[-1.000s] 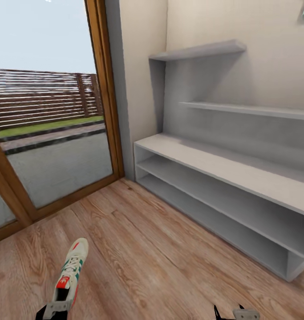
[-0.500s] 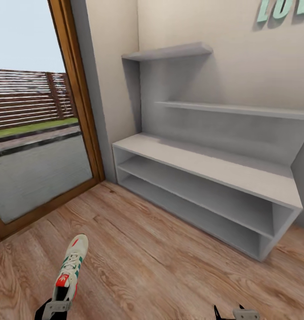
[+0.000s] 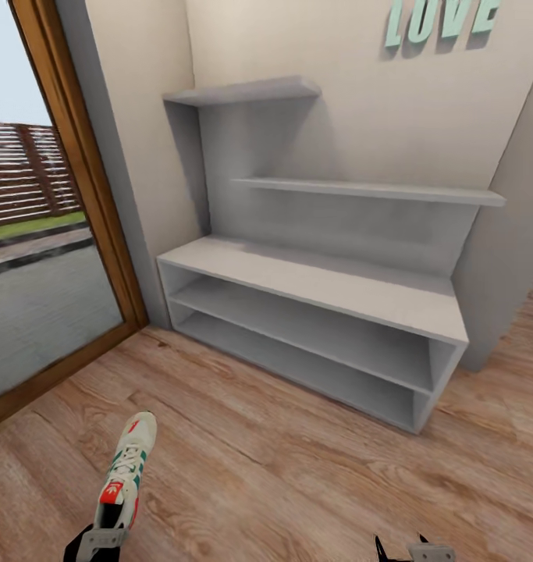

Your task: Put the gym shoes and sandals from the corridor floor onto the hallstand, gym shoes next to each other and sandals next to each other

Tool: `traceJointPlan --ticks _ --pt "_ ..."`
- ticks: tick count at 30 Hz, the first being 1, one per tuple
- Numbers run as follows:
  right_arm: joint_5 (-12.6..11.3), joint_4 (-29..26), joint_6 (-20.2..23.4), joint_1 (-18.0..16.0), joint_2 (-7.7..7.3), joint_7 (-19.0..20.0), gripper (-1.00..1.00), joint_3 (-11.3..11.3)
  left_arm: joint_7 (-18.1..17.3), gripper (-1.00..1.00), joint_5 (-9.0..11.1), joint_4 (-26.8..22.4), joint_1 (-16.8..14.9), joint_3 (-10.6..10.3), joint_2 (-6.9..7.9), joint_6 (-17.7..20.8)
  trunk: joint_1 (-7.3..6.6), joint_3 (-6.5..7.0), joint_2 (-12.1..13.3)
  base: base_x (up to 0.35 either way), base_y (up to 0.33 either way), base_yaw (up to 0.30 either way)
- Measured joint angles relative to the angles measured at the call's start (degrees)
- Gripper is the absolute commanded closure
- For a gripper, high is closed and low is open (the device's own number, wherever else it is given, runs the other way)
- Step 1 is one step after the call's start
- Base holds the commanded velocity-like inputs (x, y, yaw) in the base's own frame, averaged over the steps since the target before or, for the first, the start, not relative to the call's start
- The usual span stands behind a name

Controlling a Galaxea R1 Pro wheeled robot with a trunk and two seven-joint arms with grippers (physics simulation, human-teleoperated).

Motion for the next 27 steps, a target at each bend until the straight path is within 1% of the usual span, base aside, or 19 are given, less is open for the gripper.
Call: traceJointPlan --ticks 9,27 --pt "0.0 0.0 0.0 0.0 0.0 0.0 -1.0 0.02 0.0 1.0 -0.01 0.0 0.0 0.0 -0.48 0.0 0.0 0.0 0.0 0.0 0.0 -0.3" --pt "0.0 0.01 0.0 0.0 0.0 0.0 -1.0 -0.05 0.0 1.0 0.0 0.04 0.0 0.04 -0.54 0.0 0.0 0.0 0.0 0.0 0.0 -0.3"
